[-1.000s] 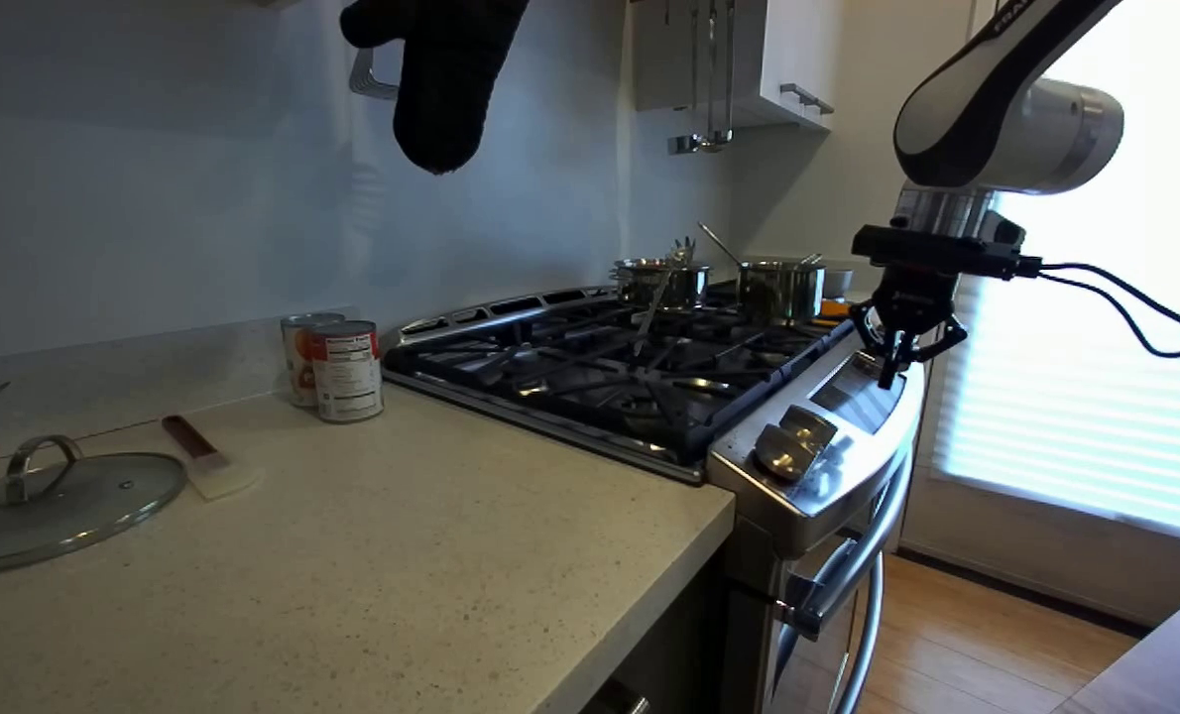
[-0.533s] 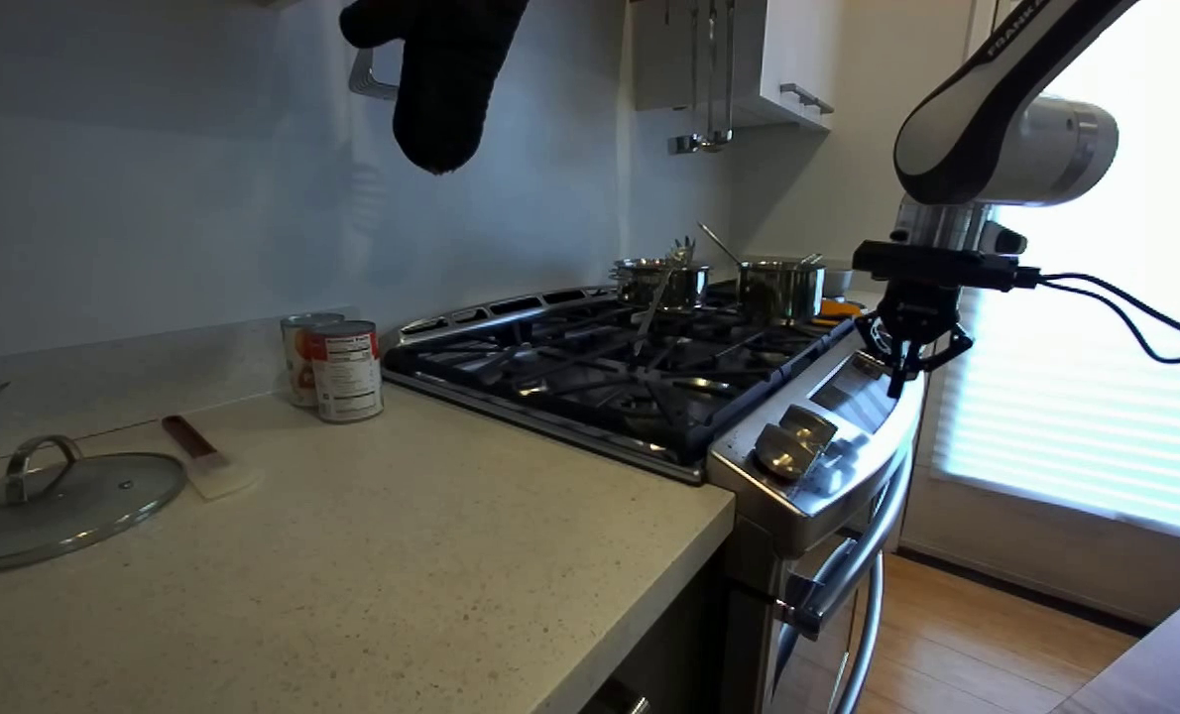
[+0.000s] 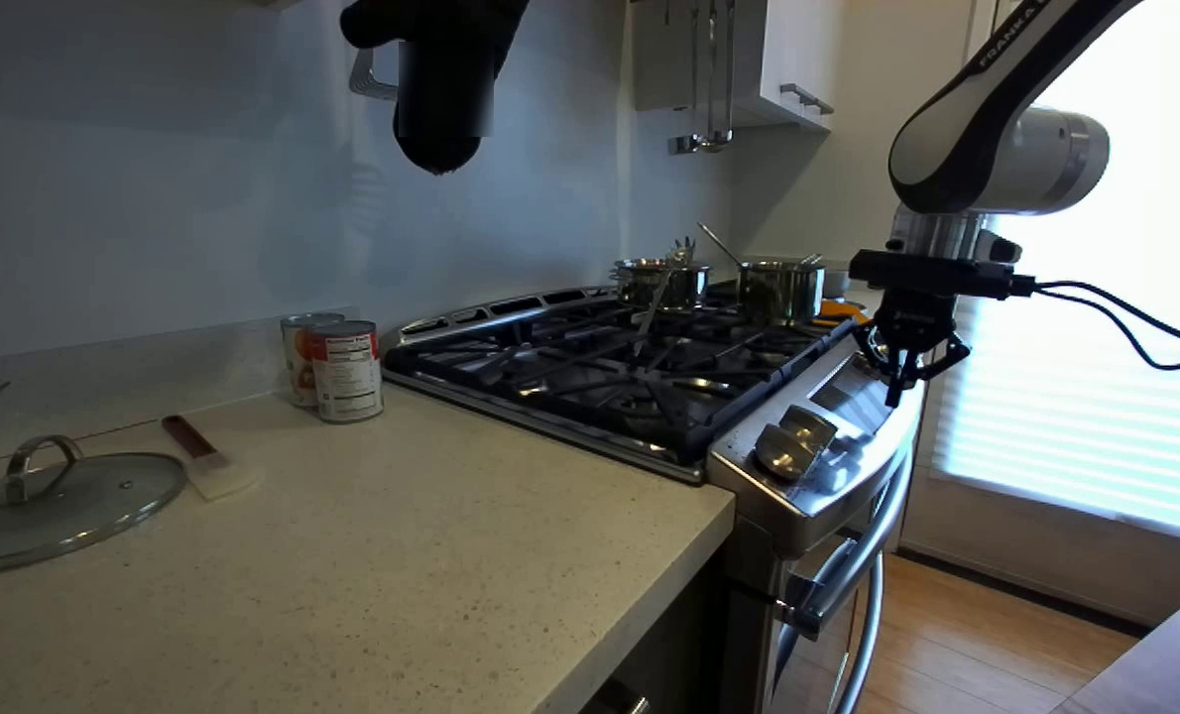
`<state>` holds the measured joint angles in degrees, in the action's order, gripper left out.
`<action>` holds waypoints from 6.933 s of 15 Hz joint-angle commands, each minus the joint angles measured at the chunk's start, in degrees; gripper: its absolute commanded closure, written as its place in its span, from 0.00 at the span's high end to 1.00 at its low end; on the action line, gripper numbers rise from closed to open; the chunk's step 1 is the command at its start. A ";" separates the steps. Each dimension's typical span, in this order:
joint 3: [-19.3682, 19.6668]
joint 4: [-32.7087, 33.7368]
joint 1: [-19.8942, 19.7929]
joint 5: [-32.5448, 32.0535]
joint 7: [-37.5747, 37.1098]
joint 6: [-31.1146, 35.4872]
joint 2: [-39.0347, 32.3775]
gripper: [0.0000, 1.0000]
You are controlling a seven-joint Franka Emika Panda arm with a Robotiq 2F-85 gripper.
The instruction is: Turn off the flashing light on the stove
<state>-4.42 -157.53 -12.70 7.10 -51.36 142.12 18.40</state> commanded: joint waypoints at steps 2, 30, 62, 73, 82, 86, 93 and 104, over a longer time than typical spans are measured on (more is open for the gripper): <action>0.93 0.03 0.66 -1.31 -2.07 3.07 -2.79 0.00; 1.97 0.10 2.85 -0.41 -1.53 10.65 -6.76 0.00; 2.03 0.41 3.99 0.02 -0.19 12.88 -9.43 0.00; 2.25 0.25 4.18 0.39 0.34 13.33 -9.65 0.00; 2.61 0.09 4.49 0.86 1.06 11.71 -8.00 0.00; 2.85 0.26 4.79 1.02 1.81 4.55 -0.58 0.00; 0.56 -1.12 5.53 -3.65 6.70 -9.45 14.56 0.29; -4.23 6.31 8.91 -11.75 27.44 -28.33 28.58 1.00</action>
<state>-8.46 -152.77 -5.88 -3.82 -30.11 118.64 44.28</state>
